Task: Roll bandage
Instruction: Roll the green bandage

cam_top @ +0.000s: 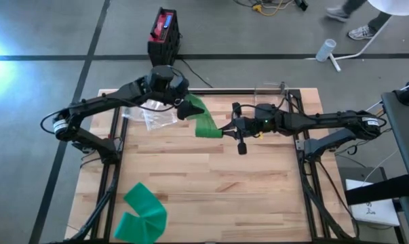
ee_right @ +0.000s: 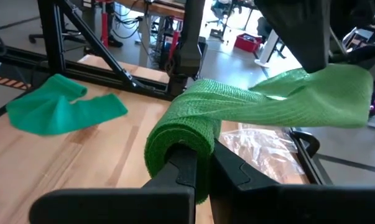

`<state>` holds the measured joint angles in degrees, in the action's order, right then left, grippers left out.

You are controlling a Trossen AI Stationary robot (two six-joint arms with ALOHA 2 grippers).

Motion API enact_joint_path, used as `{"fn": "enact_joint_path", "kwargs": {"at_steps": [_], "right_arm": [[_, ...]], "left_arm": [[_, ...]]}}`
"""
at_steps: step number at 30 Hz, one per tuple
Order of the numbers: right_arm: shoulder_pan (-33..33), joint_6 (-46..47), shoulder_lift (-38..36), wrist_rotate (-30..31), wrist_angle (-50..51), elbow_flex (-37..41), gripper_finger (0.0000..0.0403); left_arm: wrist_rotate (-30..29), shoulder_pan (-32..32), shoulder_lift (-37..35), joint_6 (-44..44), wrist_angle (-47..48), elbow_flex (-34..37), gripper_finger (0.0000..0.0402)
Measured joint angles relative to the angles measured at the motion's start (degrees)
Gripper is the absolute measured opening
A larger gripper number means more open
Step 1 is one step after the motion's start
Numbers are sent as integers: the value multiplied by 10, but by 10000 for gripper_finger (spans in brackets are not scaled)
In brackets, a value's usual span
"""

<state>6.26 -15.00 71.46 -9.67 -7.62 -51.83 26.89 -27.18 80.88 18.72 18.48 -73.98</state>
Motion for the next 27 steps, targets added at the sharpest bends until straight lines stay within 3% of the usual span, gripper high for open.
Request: {"fn": "enact_joint_path", "kwargs": {"at_steps": [5,10,18,21,27], "right_arm": [[-1,0,0,-39,-1,0,8],[0,12,0,-92,-4,0,8],[0,38,-8,-98,-12,0,8],[0,38,-13,-99,-12,0,8],[0,39,-32,-98,-13,0,8]], "left_arm": [[-84,-13,1,-54,5,-6,364],[-123,-47,1,-100,5,-2,375],[-80,-58,-3,-129,-9,25,373],[-40,-46,-15,-121,-64,67,365],[-37,-37,-77,-107,-207,187,355]]}}
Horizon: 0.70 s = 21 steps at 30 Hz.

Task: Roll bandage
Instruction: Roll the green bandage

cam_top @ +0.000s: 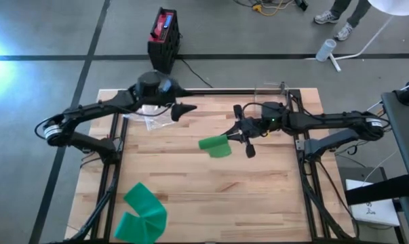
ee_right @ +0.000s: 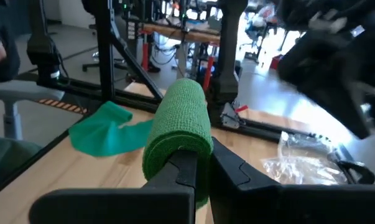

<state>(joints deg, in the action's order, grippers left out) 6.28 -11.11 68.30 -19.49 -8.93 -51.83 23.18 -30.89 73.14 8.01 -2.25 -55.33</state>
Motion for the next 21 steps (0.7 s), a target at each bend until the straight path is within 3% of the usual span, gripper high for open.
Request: {"fn": "enact_joint_path", "kwargs": {"at_steps": [9,21], "right_arm": [[4,0,-14,17,-12,0,8],[5,-7,-30,63,-24,0,9]], "left_arm": [[14,44,-76,13,-301,196,357],[5,80,-45,10,-454,276,354]]}}
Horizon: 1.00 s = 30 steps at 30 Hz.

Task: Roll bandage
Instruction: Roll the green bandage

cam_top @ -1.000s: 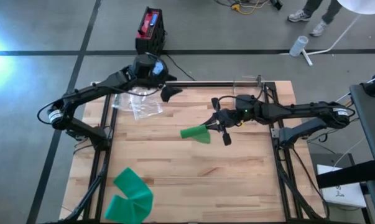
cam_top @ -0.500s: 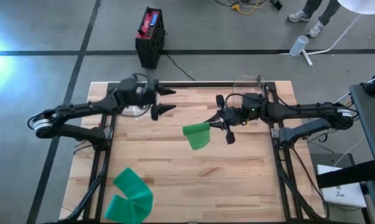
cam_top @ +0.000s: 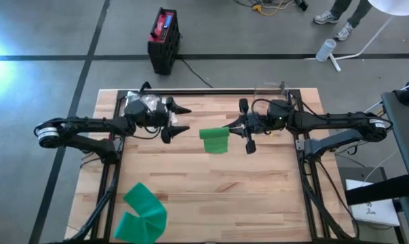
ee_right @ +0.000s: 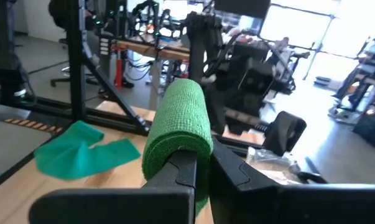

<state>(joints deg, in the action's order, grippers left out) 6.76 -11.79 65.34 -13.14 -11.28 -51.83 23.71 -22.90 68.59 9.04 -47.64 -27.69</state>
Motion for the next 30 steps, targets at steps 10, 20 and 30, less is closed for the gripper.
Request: {"fn": "enact_joint_path", "kwargs": {"at_steps": [10,20,30], "right_arm": [[0,-2,-5,25,25,0,8],[0,-10,-11,31,24,0,8],[0,-13,-15,58,26,0,9]], "left_arm": [[5,5,113,-8,-20,-53,340],[-3,70,197,34,-182,-51,338],[-7,74,214,20,-176,-58,334]]}}
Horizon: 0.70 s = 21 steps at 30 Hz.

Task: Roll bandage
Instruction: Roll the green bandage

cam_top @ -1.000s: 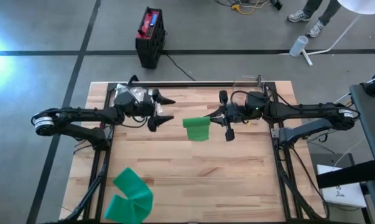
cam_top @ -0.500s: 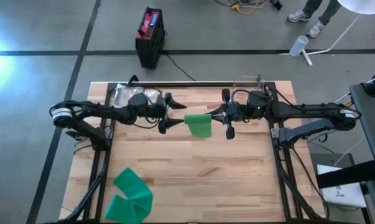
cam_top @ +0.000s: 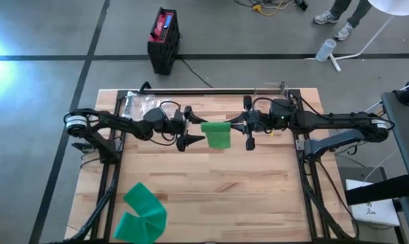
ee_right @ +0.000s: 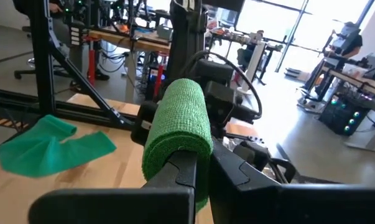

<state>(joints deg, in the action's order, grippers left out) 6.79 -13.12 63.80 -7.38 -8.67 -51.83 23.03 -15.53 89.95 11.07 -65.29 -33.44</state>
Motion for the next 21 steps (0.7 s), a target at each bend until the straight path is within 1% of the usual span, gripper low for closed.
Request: {"fn": "enact_joint_path", "kwargs": {"at_steps": [7,9,13,16,18,21], "right_arm": [[0,-11,-4,2,7,0,8],[0,-18,-4,18,15,0,9],[0,-42,-13,64,27,0,9],[0,-49,-25,67,29,0,9],[0,-49,-33,65,28,0,9],[0,-50,-39,65,28,0,9]], "left_arm": [[0,0,0,0,3,-7,339],[0,0,0,2,15,-17,344],[0,0,0,4,61,-42,351],[0,0,0,1,116,-69,350],[-1,0,0,-15,153,-87,345],[-30,0,0,-43,187,-111,334]]}}
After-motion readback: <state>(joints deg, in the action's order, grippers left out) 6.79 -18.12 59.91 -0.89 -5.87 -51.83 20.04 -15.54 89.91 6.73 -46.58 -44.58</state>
